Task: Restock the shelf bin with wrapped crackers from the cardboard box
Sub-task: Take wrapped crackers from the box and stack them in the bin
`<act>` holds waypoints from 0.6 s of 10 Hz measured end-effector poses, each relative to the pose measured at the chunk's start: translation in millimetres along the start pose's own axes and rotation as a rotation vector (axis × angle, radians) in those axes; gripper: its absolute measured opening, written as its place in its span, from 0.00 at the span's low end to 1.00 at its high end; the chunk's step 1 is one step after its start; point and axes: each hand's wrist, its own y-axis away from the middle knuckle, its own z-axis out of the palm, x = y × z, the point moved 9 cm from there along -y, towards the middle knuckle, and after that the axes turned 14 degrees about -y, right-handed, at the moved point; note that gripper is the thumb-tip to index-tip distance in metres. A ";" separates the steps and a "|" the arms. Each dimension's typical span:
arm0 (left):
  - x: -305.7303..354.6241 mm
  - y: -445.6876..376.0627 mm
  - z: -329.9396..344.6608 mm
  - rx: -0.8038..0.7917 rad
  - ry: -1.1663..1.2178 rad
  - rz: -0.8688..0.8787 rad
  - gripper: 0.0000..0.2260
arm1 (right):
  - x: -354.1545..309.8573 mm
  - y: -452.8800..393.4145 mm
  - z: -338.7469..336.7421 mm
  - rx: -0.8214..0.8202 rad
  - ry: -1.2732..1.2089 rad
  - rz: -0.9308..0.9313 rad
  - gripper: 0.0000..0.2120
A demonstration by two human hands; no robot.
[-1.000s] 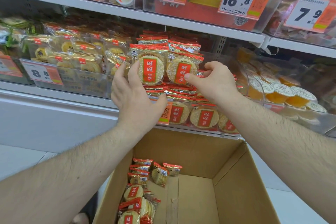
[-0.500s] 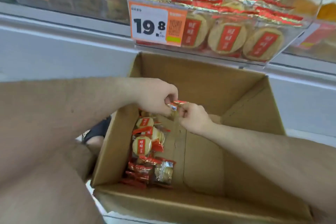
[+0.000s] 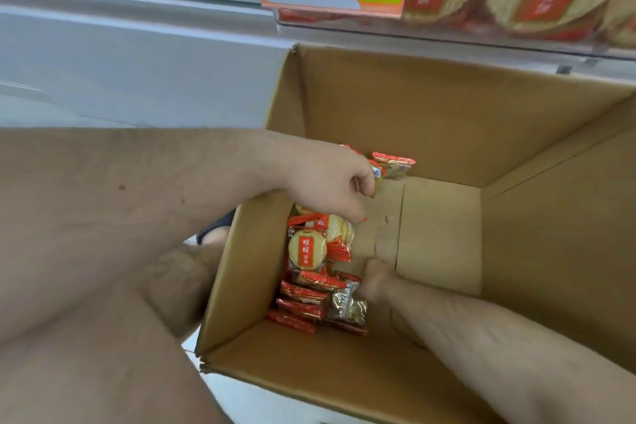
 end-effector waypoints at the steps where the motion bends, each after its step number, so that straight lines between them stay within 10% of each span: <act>1: -3.1 0.8 -0.6 -0.009 -0.004 -0.018 0.19 | 20.7 4.5 2.5 0.035 -0.093 0.076 0.22; 3: -18.2 4.9 -7.4 0.048 0.156 -0.091 0.16 | 30.6 49.4 -70.4 0.262 -0.300 -0.004 0.14; 5: -45.1 13.3 -5.6 0.089 0.653 -0.324 0.28 | -18.3 169.0 -159.8 0.978 -0.503 -0.650 0.10; 6: -38.4 14.8 -0.4 0.047 0.982 -0.324 0.30 | -56.0 220.2 -169.2 1.088 -0.511 -0.952 0.08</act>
